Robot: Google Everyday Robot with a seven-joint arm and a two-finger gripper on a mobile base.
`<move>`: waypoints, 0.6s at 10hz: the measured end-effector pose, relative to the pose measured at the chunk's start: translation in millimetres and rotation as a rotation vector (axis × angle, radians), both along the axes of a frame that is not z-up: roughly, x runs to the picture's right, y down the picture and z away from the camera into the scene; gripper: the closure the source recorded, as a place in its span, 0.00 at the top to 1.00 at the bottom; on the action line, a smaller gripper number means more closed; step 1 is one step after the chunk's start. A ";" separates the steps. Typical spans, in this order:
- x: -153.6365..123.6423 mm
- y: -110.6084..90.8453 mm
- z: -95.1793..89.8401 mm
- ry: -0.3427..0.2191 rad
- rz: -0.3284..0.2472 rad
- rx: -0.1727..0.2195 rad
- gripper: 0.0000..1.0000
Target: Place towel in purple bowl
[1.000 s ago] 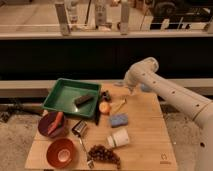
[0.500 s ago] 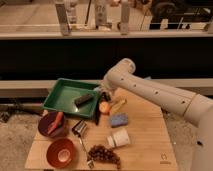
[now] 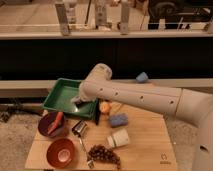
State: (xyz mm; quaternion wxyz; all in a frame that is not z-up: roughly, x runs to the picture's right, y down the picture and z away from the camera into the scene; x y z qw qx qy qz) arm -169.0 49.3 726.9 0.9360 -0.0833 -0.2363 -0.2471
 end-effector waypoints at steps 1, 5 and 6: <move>-30.2 14.9 -15.3 -0.042 -0.050 -0.002 0.00; -134.3 76.9 -74.0 -0.194 -0.241 -0.022 0.00; -155.9 91.9 -86.2 -0.225 -0.281 -0.029 0.00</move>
